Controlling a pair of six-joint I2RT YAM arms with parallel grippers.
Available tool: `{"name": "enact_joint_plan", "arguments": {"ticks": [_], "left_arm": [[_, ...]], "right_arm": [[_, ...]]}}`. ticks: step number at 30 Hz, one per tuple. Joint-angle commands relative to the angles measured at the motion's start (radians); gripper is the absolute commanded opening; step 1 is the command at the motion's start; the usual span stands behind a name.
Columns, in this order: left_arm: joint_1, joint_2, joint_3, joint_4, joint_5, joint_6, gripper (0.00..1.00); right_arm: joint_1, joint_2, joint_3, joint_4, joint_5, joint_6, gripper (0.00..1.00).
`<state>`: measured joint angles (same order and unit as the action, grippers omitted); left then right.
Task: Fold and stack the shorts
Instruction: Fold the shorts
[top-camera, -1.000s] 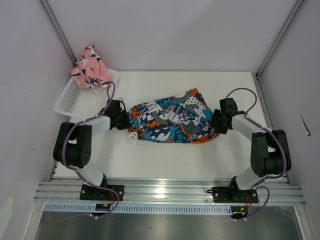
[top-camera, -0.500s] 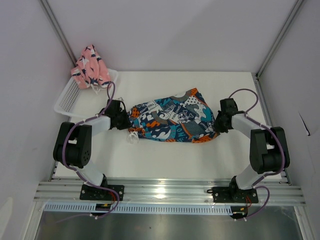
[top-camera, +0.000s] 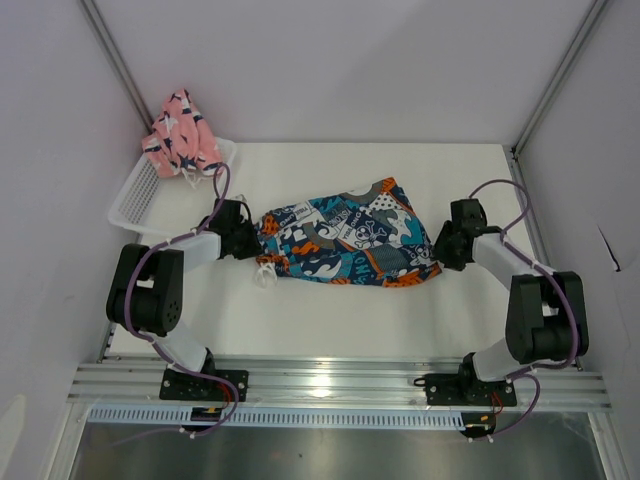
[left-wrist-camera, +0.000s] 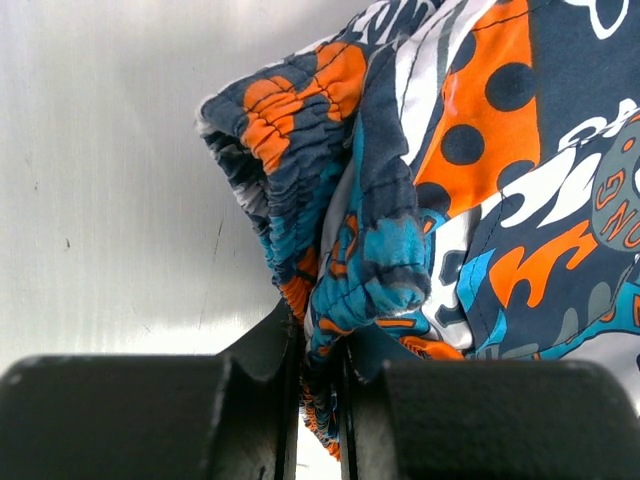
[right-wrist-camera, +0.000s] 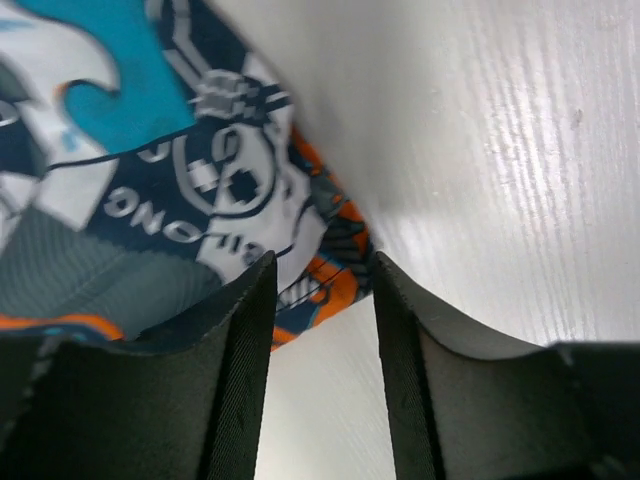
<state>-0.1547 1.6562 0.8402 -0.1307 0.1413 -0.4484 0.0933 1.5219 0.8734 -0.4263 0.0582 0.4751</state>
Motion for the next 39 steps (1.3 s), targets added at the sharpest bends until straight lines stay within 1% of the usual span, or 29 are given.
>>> {"name": "enact_joint_plan", "arguments": {"ticks": [1,3,4,6,7,8,9,10,11,12,13,15,16,17,19,21,22,24,25,26,28,31,36,39], "left_arm": [[0.006,-0.001,0.011,-0.004,-0.014,-0.016,0.0],[0.006,-0.003,0.013,-0.001,0.001,-0.022,0.0],[0.004,-0.004,0.02,-0.003,0.013,-0.029,0.0],[0.006,-0.006,0.025,-0.007,0.021,-0.036,0.0],[0.004,-0.006,0.026,-0.013,0.032,-0.041,0.0],[0.004,-0.009,0.028,-0.014,0.04,-0.044,0.0],[0.003,-0.013,0.023,-0.011,0.044,-0.046,0.0],[0.003,-0.016,0.02,-0.006,0.05,-0.05,0.0],[0.003,-0.018,0.017,0.0,0.053,-0.05,0.0],[0.003,-0.016,0.019,-0.003,0.053,-0.052,0.0],[0.003,-0.016,0.017,-0.001,0.055,-0.052,0.0],[0.003,-0.015,0.017,-0.001,0.061,-0.05,0.0],[0.003,-0.013,0.017,0.0,0.061,-0.049,0.0],[0.003,-0.013,0.016,0.002,0.061,-0.047,0.0],[0.003,-0.007,0.02,0.0,0.06,-0.046,0.0],[0.003,-0.006,0.02,0.0,0.063,-0.044,0.0],[0.004,-0.003,0.019,0.0,0.063,-0.042,0.0],[0.003,-0.001,0.022,0.0,0.066,-0.042,0.0],[0.003,0.001,0.022,-0.001,0.067,-0.042,0.0],[0.003,0.002,0.022,-0.001,0.067,-0.042,0.0],[0.003,0.002,0.025,-0.006,0.069,-0.042,0.0],[0.003,0.004,0.03,-0.014,0.072,-0.047,0.0],[0.003,0.008,0.054,-0.064,0.073,-0.075,0.0],[0.003,0.004,0.06,-0.084,0.098,-0.104,0.0]], "right_arm": [[0.019,-0.117,0.022,-0.005,-0.084,-0.03,0.47],[0.063,-0.153,0.057,0.007,-0.121,-0.039,0.47],[0.083,-0.16,0.068,0.015,-0.17,-0.043,0.47],[0.14,-0.154,0.084,0.089,-0.242,-0.032,0.5],[0.16,-0.141,0.085,0.16,-0.327,-0.006,0.51],[0.181,-0.128,0.084,0.206,-0.374,0.005,0.52],[0.203,-0.083,0.088,0.246,-0.411,0.02,0.54],[0.247,-0.057,0.094,0.323,-0.443,0.051,0.54],[0.27,-0.027,0.104,0.354,-0.49,0.062,0.54],[0.293,0.007,0.119,0.383,-0.51,0.072,0.54],[0.333,0.076,0.148,0.456,-0.53,0.083,0.54],[0.368,0.139,0.179,0.516,-0.581,0.12,0.53],[0.385,0.206,0.215,0.568,-0.598,0.132,0.53],[0.417,0.239,0.239,0.584,-0.609,0.151,0.53],[0.444,0.332,0.275,0.65,-0.646,0.175,0.52],[0.476,0.386,0.32,0.696,-0.688,0.221,0.51],[0.486,0.411,0.329,0.745,-0.701,0.236,0.51],[0.512,0.475,0.355,0.768,-0.722,0.272,0.49],[0.519,0.497,0.357,0.811,-0.736,0.289,0.47],[0.525,0.526,0.345,0.831,-0.745,0.305,0.44],[0.545,0.538,0.314,0.894,-0.758,0.341,0.42],[0.569,0.541,0.213,0.981,-0.756,0.384,0.4],[0.606,0.543,0.04,1.092,-0.696,0.431,0.35],[0.643,0.537,0.0,1.107,-0.631,0.439,0.33]]}}
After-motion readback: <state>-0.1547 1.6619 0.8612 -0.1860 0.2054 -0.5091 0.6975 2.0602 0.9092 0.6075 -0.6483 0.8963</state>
